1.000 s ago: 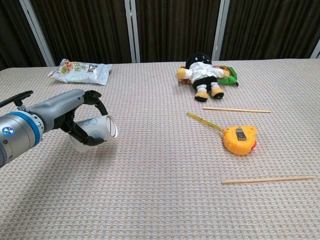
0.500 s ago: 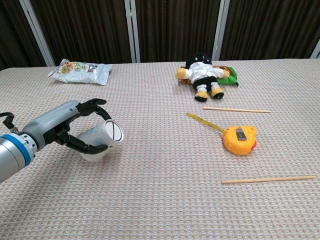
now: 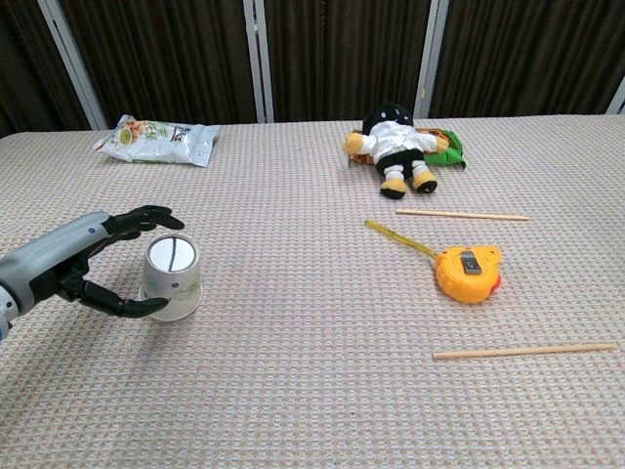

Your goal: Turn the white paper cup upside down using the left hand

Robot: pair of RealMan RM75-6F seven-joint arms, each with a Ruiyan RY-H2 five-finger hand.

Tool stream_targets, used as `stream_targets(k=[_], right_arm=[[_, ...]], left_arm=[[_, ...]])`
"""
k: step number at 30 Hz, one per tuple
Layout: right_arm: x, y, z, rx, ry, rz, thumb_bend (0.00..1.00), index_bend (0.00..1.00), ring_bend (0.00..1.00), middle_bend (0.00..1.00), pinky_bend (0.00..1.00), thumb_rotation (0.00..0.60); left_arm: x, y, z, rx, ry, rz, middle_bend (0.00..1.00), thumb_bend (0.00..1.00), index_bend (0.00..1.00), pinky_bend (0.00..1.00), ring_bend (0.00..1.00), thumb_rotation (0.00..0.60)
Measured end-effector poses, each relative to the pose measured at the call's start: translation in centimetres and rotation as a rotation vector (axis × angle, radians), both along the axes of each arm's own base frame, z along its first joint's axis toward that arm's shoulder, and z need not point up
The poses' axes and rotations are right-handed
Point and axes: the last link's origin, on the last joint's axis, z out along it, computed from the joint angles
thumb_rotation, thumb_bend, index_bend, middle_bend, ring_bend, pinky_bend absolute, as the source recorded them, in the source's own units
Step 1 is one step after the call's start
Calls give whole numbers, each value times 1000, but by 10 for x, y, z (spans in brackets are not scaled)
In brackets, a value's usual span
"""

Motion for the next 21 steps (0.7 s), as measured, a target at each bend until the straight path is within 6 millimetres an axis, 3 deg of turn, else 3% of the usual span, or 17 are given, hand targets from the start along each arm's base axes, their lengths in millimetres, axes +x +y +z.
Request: stream_targets(k=[13, 21], right_arm=[[-2, -2, 2, -23, 13, -13, 29, 0, 0, 0, 0, 600], [-2, -4, 6, -61, 16, -21, 30, 0, 0, 0, 0, 600]], left_arm=[[-35, -9, 38, 107, 101, 25, 0, 168, 0, 0, 0, 600], [-51, -36, 88, 330, 414, -22, 0, 95, 0, 0, 0, 600]])
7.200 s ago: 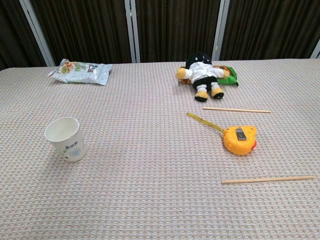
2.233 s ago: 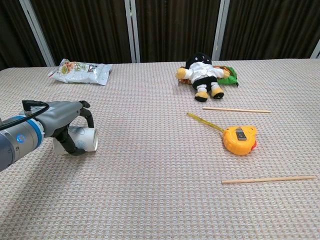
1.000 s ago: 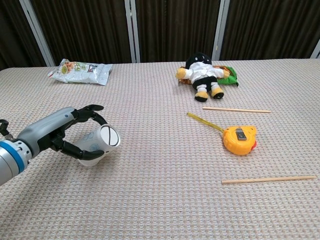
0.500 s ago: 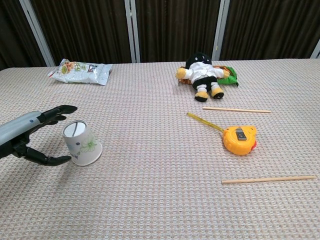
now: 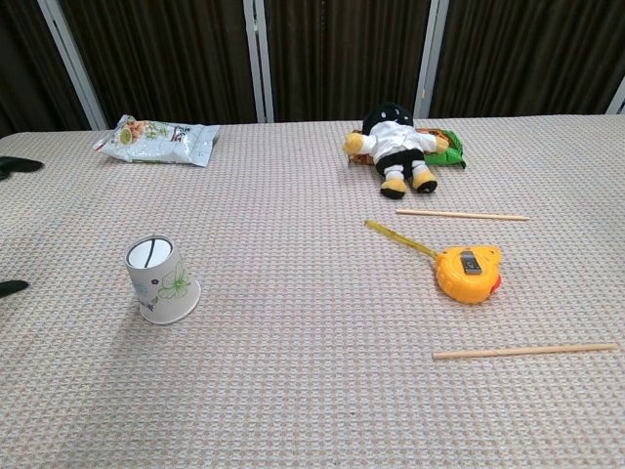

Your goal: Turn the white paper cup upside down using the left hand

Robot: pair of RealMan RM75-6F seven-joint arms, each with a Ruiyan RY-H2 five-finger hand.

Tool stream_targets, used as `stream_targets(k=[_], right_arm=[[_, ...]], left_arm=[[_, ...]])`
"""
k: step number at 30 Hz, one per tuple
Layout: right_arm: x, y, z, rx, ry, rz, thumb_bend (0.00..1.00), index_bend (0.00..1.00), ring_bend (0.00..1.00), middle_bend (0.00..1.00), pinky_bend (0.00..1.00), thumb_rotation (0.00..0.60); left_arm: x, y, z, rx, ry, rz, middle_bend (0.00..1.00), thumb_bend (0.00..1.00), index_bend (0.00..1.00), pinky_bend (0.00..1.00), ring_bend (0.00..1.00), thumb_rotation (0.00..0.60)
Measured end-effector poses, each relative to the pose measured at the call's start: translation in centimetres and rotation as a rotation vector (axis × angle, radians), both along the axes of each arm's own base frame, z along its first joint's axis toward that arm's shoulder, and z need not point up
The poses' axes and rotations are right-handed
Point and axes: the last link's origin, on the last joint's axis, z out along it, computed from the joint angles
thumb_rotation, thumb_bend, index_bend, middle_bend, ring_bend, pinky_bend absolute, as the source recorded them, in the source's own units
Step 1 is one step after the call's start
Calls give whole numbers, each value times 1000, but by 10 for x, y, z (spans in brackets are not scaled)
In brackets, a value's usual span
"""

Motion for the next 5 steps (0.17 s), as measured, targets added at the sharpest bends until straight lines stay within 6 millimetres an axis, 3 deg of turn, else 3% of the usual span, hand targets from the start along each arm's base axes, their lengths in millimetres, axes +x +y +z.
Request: stream_targets(k=[5], right_arm=[[0, 0, 0, -7, 4, -2, 29, 0, 0, 0, 0, 600]], left_arm=[[-13, -33, 30, 87, 117, 37, 0, 65, 0, 0, 0, 600]])
